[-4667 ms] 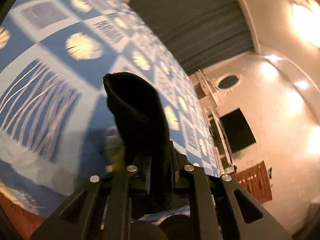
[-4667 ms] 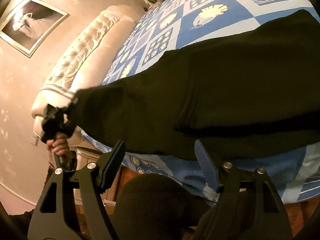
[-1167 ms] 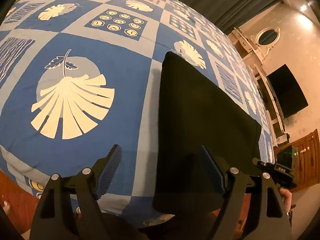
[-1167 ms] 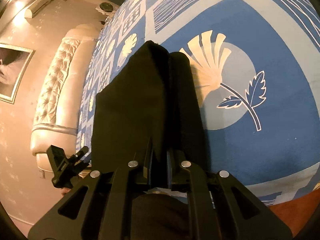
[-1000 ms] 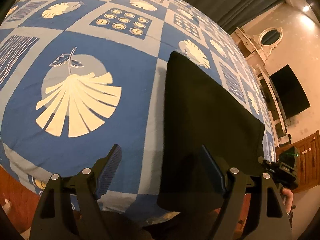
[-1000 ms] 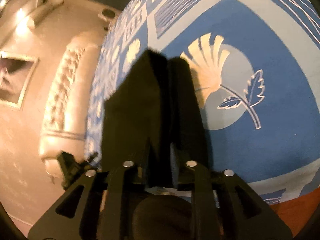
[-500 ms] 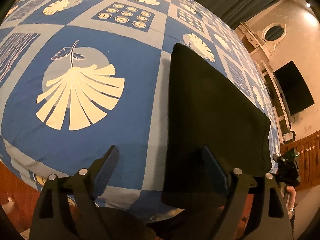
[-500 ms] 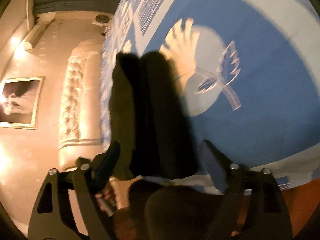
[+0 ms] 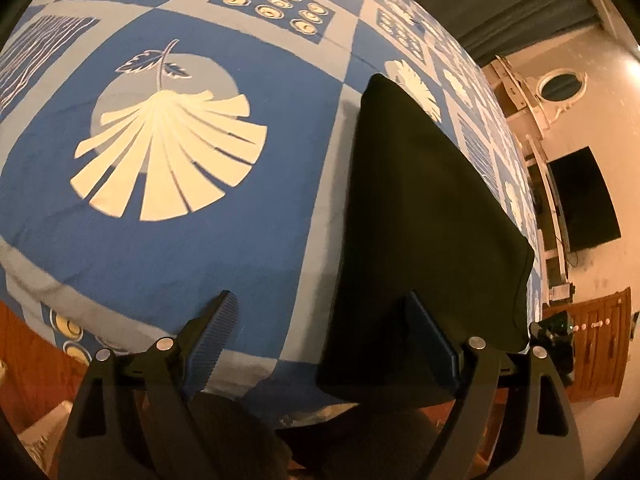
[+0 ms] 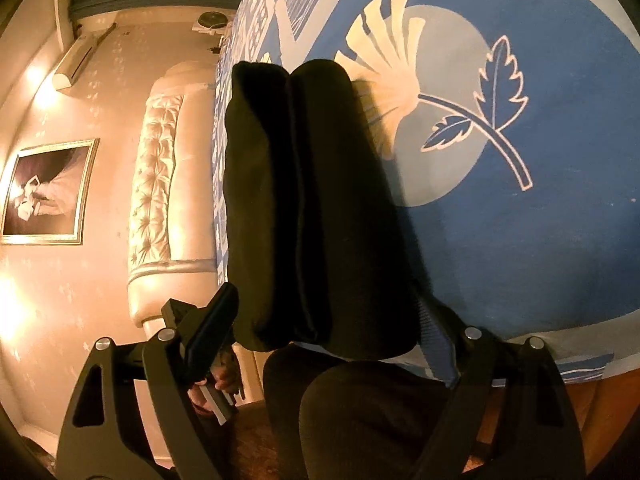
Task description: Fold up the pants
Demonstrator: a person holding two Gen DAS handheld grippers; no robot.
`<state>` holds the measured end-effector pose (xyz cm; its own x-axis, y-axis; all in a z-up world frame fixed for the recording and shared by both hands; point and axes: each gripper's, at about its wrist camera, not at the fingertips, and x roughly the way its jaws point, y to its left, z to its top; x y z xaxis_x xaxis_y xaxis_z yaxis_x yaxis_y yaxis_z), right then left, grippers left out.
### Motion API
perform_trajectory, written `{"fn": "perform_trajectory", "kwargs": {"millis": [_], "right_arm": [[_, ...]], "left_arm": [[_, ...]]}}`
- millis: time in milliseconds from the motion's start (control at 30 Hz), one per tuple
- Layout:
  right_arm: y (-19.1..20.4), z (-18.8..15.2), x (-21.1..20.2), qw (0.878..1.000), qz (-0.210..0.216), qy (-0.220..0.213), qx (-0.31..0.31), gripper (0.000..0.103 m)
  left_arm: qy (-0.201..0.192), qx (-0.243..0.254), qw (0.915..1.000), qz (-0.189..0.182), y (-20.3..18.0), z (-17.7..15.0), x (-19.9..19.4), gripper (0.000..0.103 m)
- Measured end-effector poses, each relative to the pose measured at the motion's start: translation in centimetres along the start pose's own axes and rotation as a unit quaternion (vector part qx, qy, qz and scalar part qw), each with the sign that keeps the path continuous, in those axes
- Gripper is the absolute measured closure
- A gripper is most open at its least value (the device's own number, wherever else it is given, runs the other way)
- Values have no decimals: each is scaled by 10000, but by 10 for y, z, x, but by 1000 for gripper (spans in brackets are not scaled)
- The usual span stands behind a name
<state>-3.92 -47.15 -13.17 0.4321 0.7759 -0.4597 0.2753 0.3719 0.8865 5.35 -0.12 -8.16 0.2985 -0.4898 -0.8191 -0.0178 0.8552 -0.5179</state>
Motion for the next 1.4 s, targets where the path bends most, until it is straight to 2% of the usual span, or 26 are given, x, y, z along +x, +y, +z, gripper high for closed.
{"fn": "perform_trajectory", "kwargs": {"millis": [167,300,400,433,500,533,600,767,900,1000,1100,1133,1267,1400], "right_arm": [[5,-2,4,10000,8,3,-56,14],[5,-2,7,10000,74,-10,-14,10],[4,-1,7,9999,103,7,-17,9],[5,0,8,9999,105,10,-19,8],[4,-1,7,9999,103,7,-21,8],[5,-1,8,9999,102,11,-28,8],[2,-1,8,9999,105,29,-43,8],[4,-2,11,9998,124,107,-61,8],[13,-4,16,9992,-140,165,-342,8],[23,-6,21,9974,-385,181,-582,8],[26,-7,22,9975,-389,164,-563,9],[26,-6,22,9977,-378,151,-534,12],[24,-5,24,9978,-454,163,-453,45],[25,-6,29,9981,-421,186,-415,55]], "left_arm": [[50,36,9999,111,2,-2,0,16],[208,-35,9998,22,6,-1,4,15],[373,-168,9989,-248,9,-2,6,14],[562,-172,9970,-512,8,-3,8,14],[759,-31,9936,-832,0,-5,12,14],[812,114,9929,-858,-5,-7,14,14],[796,299,9938,-715,-11,-10,18,14],[765,-114,9931,-881,0,-7,23,14],[715,-164,9932,-909,-1,-7,23,14],[738,195,9905,-1143,-10,-6,20,42],[733,451,9913,-996,-14,-7,21,47],[761,382,9909,-1044,-12,-7,21,50],[809,310,9894,-1163,-7,-3,23,60],[784,346,9893,-1184,-7,-5,21,66]]}}
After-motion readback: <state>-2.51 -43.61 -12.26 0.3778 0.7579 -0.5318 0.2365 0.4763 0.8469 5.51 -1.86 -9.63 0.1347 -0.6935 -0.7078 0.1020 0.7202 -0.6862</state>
